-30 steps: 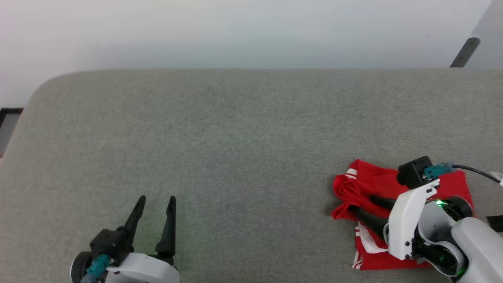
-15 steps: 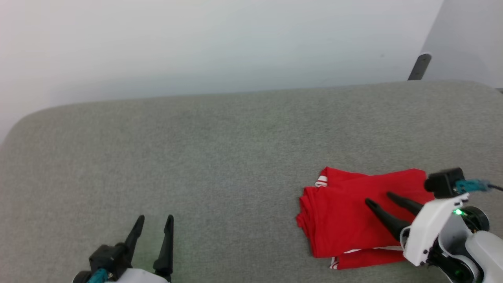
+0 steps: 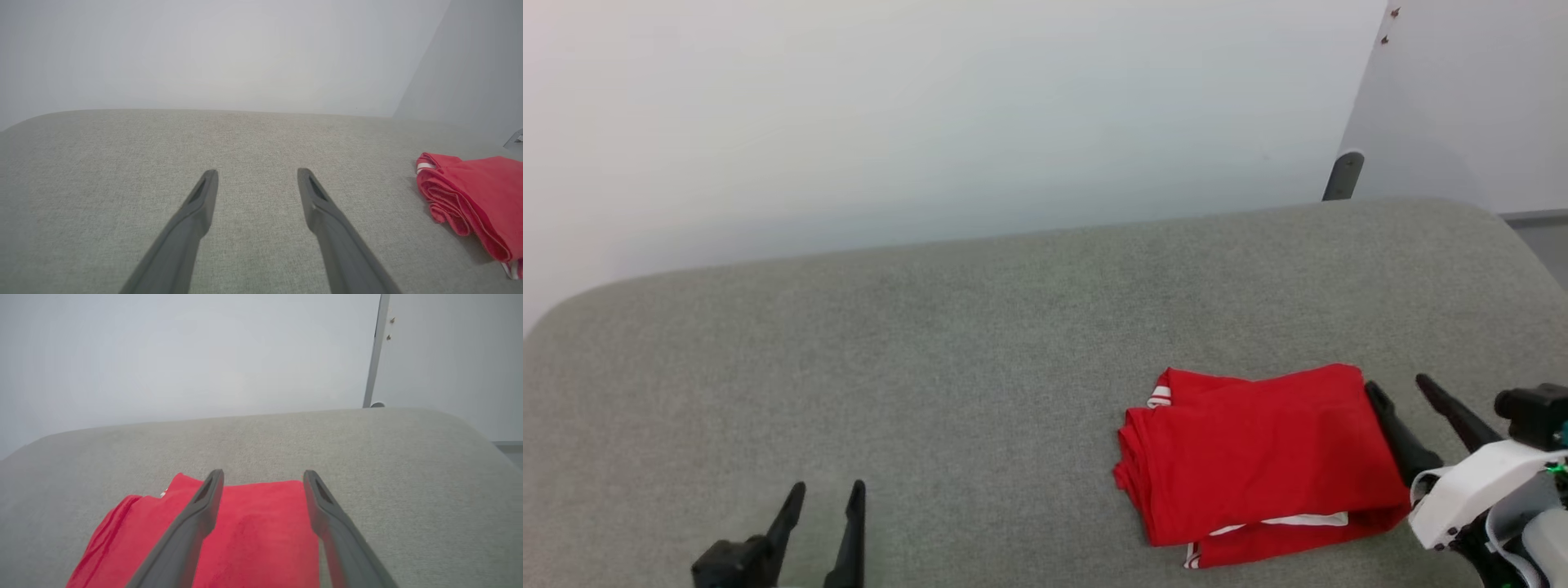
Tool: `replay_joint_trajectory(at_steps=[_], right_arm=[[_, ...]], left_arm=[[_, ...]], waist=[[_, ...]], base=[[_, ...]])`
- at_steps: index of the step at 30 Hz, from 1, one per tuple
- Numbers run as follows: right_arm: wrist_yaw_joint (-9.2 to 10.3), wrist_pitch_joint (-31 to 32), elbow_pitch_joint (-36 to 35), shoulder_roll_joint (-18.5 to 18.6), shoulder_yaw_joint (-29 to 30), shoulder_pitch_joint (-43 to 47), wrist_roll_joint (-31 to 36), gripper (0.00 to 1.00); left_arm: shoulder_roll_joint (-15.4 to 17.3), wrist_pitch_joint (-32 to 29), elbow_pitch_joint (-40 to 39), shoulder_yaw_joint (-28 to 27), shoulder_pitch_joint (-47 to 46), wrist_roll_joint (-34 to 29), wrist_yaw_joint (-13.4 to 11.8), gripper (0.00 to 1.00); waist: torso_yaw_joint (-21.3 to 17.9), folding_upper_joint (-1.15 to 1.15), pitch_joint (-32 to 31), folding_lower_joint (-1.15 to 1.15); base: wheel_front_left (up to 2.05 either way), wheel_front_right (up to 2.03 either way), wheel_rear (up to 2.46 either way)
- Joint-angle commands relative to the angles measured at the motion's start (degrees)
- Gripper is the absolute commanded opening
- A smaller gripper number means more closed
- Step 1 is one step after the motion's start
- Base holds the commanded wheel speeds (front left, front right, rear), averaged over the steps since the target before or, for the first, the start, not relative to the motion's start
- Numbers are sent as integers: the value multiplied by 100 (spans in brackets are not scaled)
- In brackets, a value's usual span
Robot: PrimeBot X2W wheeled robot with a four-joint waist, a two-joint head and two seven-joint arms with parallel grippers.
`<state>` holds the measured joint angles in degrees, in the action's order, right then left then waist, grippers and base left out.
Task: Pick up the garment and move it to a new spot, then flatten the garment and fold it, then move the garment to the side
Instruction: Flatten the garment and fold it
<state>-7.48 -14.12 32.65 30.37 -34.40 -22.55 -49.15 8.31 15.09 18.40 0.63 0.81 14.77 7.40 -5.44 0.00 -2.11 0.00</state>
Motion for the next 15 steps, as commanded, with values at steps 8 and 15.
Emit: replay_joint_trajectory(at_steps=[8, 15], right_arm=[[-2, -107, -524, -317, 1240, 834, 795, 100], [-2, -109, -1239, -536, 1880, 1562, 1249, 100]], left_arm=[[-13, 2, -449, -238, 463, -228, 11, 100], [-5, 3, -863, -274, 853, -358, 11, 100]], waist=[[128, 0, -272, 0], [253, 0, -349, 0]], base=[[0, 0, 0], [0, 0, 0]])
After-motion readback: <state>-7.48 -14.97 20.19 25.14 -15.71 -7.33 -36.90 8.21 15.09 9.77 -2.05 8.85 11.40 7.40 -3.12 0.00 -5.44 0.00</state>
